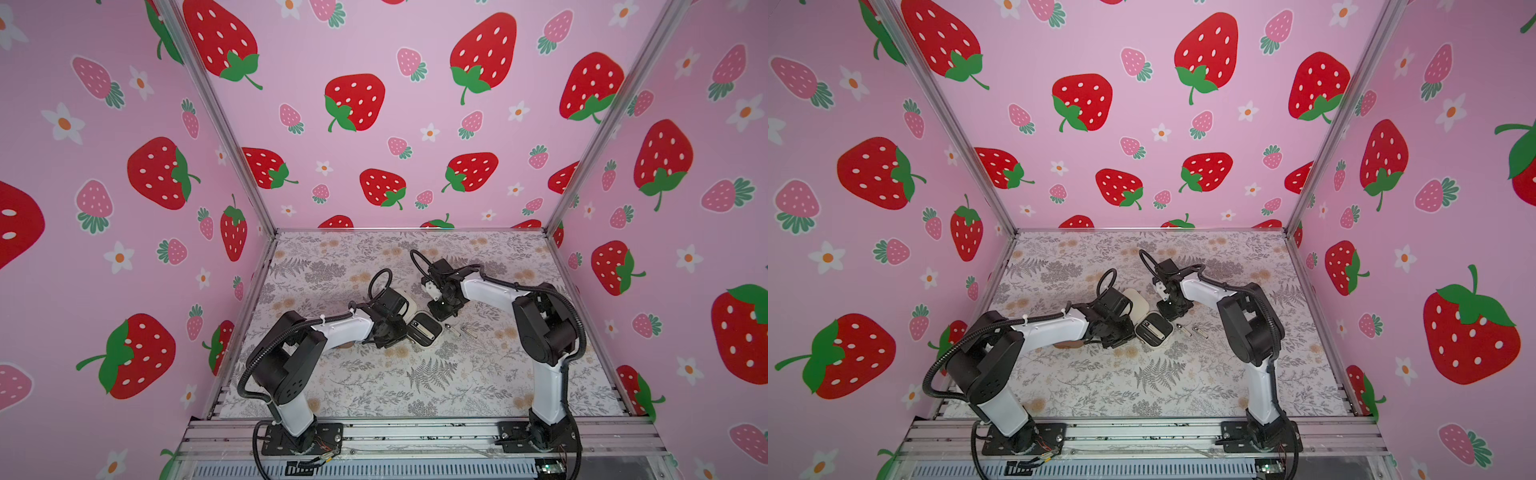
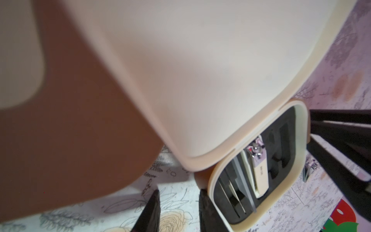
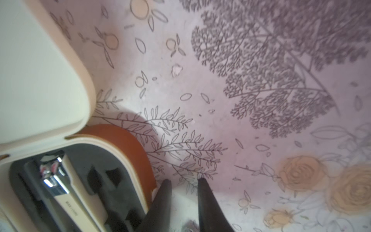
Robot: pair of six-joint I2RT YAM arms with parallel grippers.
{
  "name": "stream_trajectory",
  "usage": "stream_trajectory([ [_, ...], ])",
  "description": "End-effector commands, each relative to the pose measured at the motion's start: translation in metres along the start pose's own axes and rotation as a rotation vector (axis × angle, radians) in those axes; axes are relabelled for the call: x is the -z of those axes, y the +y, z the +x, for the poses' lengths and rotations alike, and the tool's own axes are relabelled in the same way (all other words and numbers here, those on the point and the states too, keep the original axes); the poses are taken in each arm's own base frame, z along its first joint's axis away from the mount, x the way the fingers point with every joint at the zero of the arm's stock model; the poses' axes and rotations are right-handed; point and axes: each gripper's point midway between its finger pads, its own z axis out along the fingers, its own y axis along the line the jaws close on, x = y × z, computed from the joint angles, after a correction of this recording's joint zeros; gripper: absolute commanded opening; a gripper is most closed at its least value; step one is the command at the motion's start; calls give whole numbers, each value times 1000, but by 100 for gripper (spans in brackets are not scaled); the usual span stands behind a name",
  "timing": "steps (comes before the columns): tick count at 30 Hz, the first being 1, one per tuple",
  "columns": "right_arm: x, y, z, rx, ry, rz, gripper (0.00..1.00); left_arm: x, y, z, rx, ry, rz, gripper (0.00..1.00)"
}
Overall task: Organize nail clipper sets
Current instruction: Adjust the storage box at the center of the board.
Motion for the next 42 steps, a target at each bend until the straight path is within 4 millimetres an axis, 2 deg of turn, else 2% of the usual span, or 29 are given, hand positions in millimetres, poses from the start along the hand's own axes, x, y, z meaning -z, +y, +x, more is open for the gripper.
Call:
stream_trajectory([
  [1,-2,33,22,9,63,-84,26,-13,16,-10,0,-23,-68,35],
  [3,-2,33,23,6,63,-73,26,-10,14,-13,-7,-29,-66,35],
  [6,2,23,22,-7,61,-16,26,0,15,-18,-20,-52,-84,35],
  [10,12,10,11,-23,33,36,26,22,22,-22,-29,-100,-124,34],
  [12,18,5,5,-39,12,40,26,34,26,-24,-31,-125,-133,26],
  [15,28,0,-3,-50,-23,39,25,52,21,-27,-54,-161,-110,0],
  [19,44,-3,-11,-55,-67,32,24,67,1,-29,-120,-174,-21,0],
  [22,53,-5,-10,-64,-82,22,24,65,-20,-26,-178,-142,62,0],
  [26,59,-9,-2,-85,-86,-12,27,50,-43,-19,-220,-64,149,0],
  [28,61,-11,3,-91,-85,-27,29,43,-49,-19,-219,-49,173,0],
  [34,66,-7,20,-60,-62,-65,31,34,-50,-21,-219,-47,172,0],
  [42,52,-10,52,-40,27,-42,41,19,-47,-19,-208,-18,168,0],
])
